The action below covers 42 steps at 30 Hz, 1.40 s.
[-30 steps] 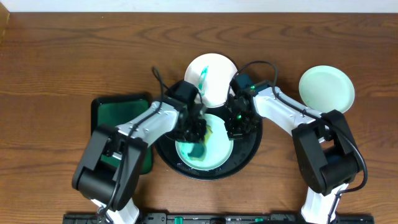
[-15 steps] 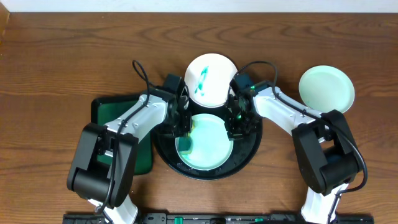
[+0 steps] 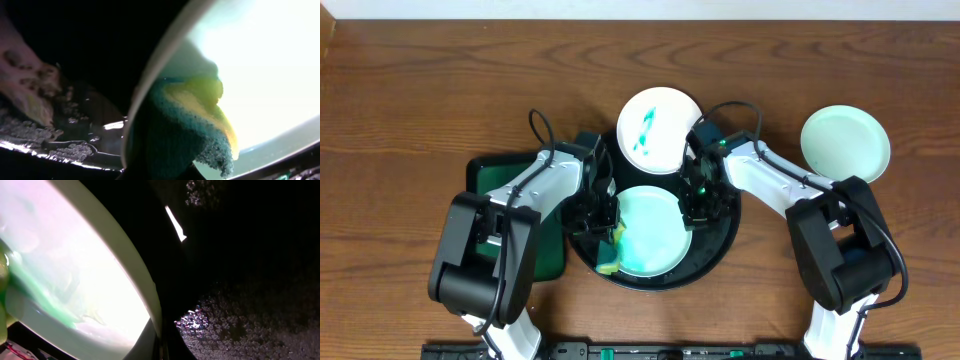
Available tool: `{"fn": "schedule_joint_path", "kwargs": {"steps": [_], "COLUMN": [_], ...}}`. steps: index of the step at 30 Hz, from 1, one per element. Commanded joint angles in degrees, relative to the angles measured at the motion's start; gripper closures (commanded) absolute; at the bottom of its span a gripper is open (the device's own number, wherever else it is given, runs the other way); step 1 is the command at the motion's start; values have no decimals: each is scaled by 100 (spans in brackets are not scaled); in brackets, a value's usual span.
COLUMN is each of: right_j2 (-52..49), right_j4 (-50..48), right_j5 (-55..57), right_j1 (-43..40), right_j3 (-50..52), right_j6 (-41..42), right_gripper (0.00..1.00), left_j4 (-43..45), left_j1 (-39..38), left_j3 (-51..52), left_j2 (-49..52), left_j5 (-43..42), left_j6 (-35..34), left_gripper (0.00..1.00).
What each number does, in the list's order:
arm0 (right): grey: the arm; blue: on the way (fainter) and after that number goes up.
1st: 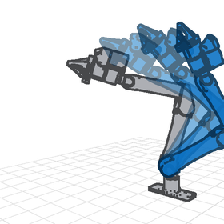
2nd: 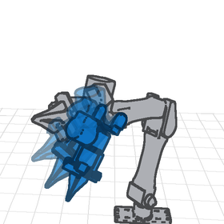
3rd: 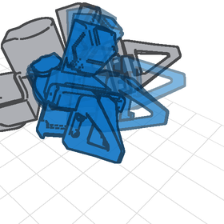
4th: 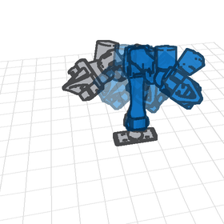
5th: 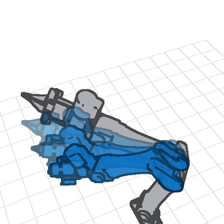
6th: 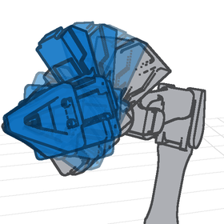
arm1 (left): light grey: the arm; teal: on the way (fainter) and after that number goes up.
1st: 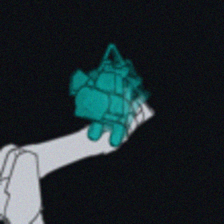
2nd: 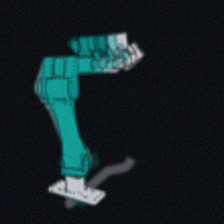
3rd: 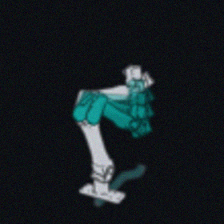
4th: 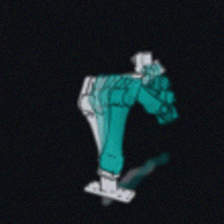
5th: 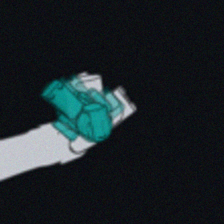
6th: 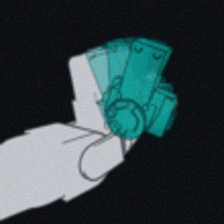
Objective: Clean dirty plates on tray and stack at the side
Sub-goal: 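Scrub the bottom plate with the sponge while right gripper holds rim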
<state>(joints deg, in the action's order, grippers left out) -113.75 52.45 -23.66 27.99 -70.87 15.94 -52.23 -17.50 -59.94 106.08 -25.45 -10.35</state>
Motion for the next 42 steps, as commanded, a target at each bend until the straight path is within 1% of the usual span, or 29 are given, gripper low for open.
{"fn": "schedule_joint_path", "kwargs": {"steps": [1, 7, 13, 16, 18, 21, 26, 30, 32, 36, 38, 42], "right_j2": [-74, -74, -74, -74, -74, -74, -74, -74, -74, -74, -74, -74], "right_j4": [28, 50, 50, 61, 74, 103, 105, 79, 83, 114, 136, 140], "right_j5": [243, 245, 243, 243, 243, 243, 243, 243, 243, 243, 240, 240], "right_j1": [13, 7, 9, 9, 9, 9, 9, 9, 9, 9, 9, 9], "right_j3": [37, 37, 37, 37, 37, 37, 37, 37, 37, 37, 37, 37], "right_j6": [35, 57, 79, 81, 79, 76, 74, 76, 72, 61, 26, 9], "right_gripper": [99, 99, 99, 99, 99, 99, 99, 99, 99, 99, 99, 99], "left_j4": [42, 597, 890, 885, 870, 833, 850, 1082, 1296, 1707, 1886, 2105], "left_j1": [-229, -640, -739, -739, -726, -673, -560, -573, -612, -748, -780, -778], "left_j3": [264, 264, 138, -87, -262, -503, -815, -876, -866, -855, -855, -855], "left_j2": [267, 267, 267, 227, 175, 68, -157, -247, -236, -236, -236, -208], "left_j5": [-286, -787, -1801, -1843, -1679, -1113, -636, -162, 7, 656, 748, 1283], "left_j6": [284, 129, 133, 131, 111, -4, -2, 55, 382, 957, 1351, 1679], "left_gripper": [93, 93, 93, 93, 93, 93, 93, 93, 93, 93, 93, 93]}}
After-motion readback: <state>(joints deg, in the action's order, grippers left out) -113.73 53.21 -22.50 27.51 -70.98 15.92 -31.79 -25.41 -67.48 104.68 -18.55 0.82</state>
